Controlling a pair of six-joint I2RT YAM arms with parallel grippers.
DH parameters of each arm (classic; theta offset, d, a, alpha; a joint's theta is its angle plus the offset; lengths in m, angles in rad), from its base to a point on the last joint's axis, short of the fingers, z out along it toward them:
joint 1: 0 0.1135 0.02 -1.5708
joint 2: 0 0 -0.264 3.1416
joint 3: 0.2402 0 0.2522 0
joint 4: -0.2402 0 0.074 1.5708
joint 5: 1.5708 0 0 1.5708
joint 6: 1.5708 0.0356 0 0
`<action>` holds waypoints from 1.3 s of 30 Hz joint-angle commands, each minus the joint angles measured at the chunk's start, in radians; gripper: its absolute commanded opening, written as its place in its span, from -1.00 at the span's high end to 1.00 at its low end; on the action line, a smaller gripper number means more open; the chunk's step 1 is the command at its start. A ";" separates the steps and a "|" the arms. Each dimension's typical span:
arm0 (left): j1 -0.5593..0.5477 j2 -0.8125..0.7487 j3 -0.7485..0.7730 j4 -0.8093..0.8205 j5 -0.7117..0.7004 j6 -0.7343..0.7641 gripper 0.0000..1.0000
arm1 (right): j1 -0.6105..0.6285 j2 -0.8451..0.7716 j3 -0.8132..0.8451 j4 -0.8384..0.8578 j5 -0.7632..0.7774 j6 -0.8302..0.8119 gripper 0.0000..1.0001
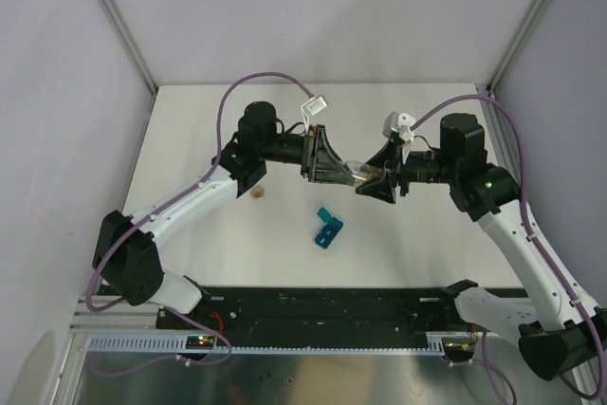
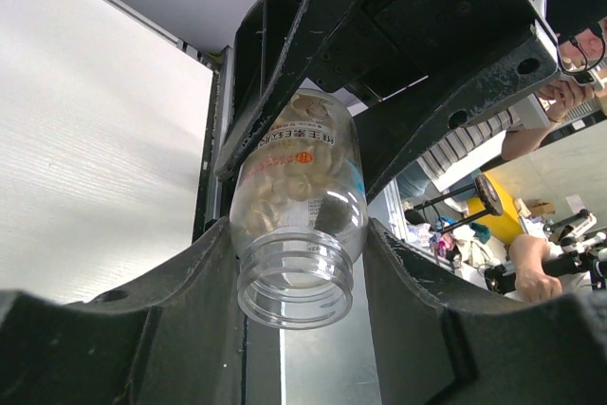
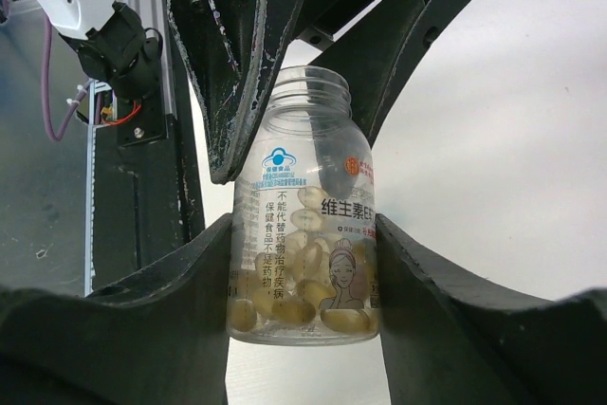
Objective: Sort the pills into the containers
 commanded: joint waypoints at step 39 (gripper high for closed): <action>0.311 -0.200 -0.025 -0.411 -0.048 0.466 -0.99 | -0.090 -0.023 -0.371 0.099 -0.036 -0.234 1.00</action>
